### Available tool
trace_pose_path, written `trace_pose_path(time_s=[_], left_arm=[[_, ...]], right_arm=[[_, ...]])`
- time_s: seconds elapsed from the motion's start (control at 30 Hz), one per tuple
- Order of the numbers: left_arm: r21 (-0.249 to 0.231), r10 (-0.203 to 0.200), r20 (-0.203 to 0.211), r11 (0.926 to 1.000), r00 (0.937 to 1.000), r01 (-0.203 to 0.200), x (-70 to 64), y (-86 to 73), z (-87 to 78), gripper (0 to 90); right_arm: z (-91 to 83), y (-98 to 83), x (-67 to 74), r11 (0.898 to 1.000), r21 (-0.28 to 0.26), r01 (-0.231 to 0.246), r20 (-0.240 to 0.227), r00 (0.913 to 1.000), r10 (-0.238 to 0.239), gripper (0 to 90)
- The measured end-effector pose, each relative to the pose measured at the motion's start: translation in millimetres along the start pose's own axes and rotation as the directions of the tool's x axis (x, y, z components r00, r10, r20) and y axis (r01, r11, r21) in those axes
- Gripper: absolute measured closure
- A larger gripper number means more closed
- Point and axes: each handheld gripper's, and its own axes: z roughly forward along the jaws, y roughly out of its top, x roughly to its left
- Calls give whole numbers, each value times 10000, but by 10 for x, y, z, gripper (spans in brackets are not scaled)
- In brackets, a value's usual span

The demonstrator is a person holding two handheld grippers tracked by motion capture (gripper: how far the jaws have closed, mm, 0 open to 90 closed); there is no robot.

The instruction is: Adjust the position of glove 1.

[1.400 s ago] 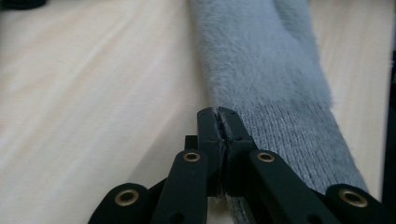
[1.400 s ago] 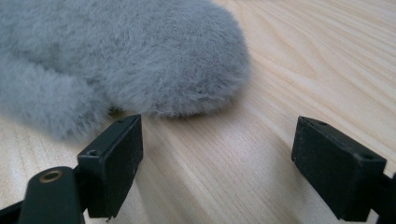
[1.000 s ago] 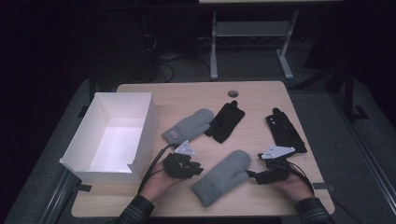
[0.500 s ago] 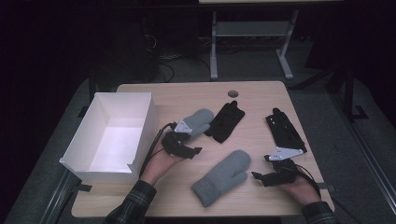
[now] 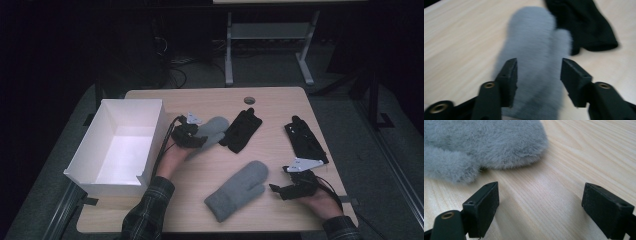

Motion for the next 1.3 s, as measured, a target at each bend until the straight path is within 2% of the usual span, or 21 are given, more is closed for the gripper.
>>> trace_pose_path(time_s=[0.1, 0.23, 0.33, 0.4, 0.5, 0.7, 0.87, 0.97, 1.07, 1.13, 1.2, 1.3], left_arm=[[296, -194, -693, 9993, 9974, 215, 76, 64, 76, 663], [811, -437, -1649, 9950, 9853, 577, 156, 112, 200, 799], [1119, -889, -1676, 9878, 9818, 1085, 221, 92, 259, 889], [1543, -1062, -1422, 9797, 9841, 1280, 236, 58, 290, 894], [1913, -1007, -1195, 9739, 9877, 1224, 191, -5, 294, 895], [2065, -754, -800, 9743, 9939, 905, 6, -129, 143, 894], [2041, -841, -371, 9748, 9958, 899, -191, -281, -16, 894], [1769, -819, -296, 9805, 9962, 859, -258, -313, -96, 887], [1235, -1004, -280, 9870, 9946, 1031, -232, -260, -176, 839], [907, -983, -169, 9909, 9950, 994, -208, -190, -218, 783], [633, -975, 164, 9933, 9951, 963, -215, -144, -221, 707], [450, -851, 416, 9955, 9955, 832, -266, -93, -178, 570]], right_arm=[[0, 0, 0, 10000, -2, 3, 0, 10000, -3, 143], [0, 0, 0, 10000, -3, 3, -3, 10000, -3, 143], [0, 0, 2, 10000, 2, 17, -35, 10000, -17, 143], [-1, 0, 2, 10000, 4, 46, -46, 10000, -46, 143], [-1, 0, 2, 10000, 3, 51, -51, 10000, -51, 143], [-1, -1, 3, 10000, -1, 45, -46, 10000, -45, 143], [-1, -1, 6, 10000, 2, 48, -35, 10000, -48, 143], [1, 0, 8, 10000, -2, 36, -35, 10000, -36, 144], [2, 4, 14, 10000, 21, 20, -39, 10000, -20, 143], [3, 5, 16, 10000, 20, 19, -40, 10000, -19, 143], [4, 4, 15, 10000, 6, 52, -42, 10000, -52, 143], [4, 5, 15, 10000, 8, 50, -45, 10000, -50, 144]])
